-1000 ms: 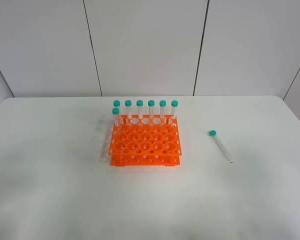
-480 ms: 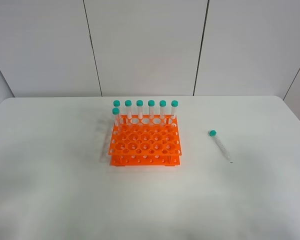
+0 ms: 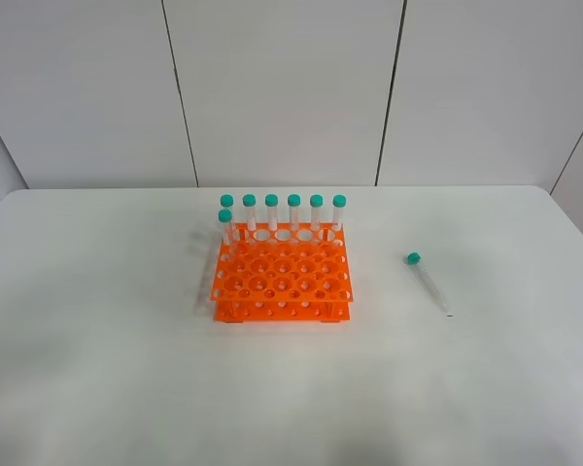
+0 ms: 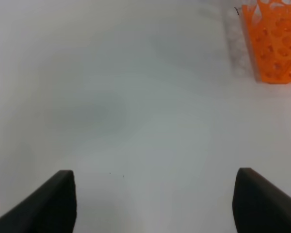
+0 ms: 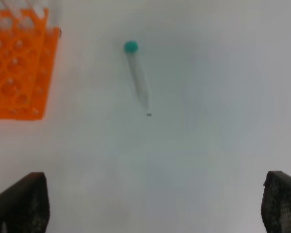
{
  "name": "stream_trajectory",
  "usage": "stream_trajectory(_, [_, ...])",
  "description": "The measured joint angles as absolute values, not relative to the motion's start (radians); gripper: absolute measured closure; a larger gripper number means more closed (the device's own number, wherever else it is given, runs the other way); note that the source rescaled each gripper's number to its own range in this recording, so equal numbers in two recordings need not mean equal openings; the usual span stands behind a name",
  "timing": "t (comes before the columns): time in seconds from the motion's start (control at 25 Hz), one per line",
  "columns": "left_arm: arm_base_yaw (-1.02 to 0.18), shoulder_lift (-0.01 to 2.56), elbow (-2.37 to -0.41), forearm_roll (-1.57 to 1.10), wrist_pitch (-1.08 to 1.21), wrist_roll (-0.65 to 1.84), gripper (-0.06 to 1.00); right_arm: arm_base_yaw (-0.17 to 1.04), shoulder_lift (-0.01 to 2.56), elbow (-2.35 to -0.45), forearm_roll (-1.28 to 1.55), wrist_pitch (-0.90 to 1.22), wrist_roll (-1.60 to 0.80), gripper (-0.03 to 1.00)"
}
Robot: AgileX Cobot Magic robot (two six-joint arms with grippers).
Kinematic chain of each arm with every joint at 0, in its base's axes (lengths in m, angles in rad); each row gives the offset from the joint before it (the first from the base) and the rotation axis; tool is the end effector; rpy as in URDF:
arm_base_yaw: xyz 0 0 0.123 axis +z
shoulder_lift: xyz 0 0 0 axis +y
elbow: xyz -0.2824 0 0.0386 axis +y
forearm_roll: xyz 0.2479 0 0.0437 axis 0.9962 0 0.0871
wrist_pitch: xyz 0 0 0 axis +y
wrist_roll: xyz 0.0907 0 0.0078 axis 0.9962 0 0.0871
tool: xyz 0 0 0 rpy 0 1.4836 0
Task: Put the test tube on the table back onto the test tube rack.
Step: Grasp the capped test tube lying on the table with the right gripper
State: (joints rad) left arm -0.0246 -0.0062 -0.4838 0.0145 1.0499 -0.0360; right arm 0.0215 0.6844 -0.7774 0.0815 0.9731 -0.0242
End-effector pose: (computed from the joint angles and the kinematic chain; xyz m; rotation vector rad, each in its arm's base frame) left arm -0.0035 0.0012 0.2735 -0.0121 2.0434 -0.0205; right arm 0.1120 0.0085 0.3333 -0.0324 2.3619 0.1005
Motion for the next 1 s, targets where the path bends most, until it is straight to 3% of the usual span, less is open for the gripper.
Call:
stream_trajectory(0.56, [-0.025,-0.006,-0.484,0.015,1.05,-0.036,-0.01,0.021,1.641,-1.237,0.083,0.972,-0.091,0.02])
stream_trajectory(0.76, [-0.025,-0.006,-0.484,0.015,1.05,-0.036,-0.01,0.048,1.81,-1.377,0.072,1.007,-0.098,0.02])
stream_trajectory(1.0, [-0.025,-0.006,-0.484,0.015,1.05,-0.036,-0.01,0.129,1.856,-1.387,0.054,1.021,-0.108,0.02])
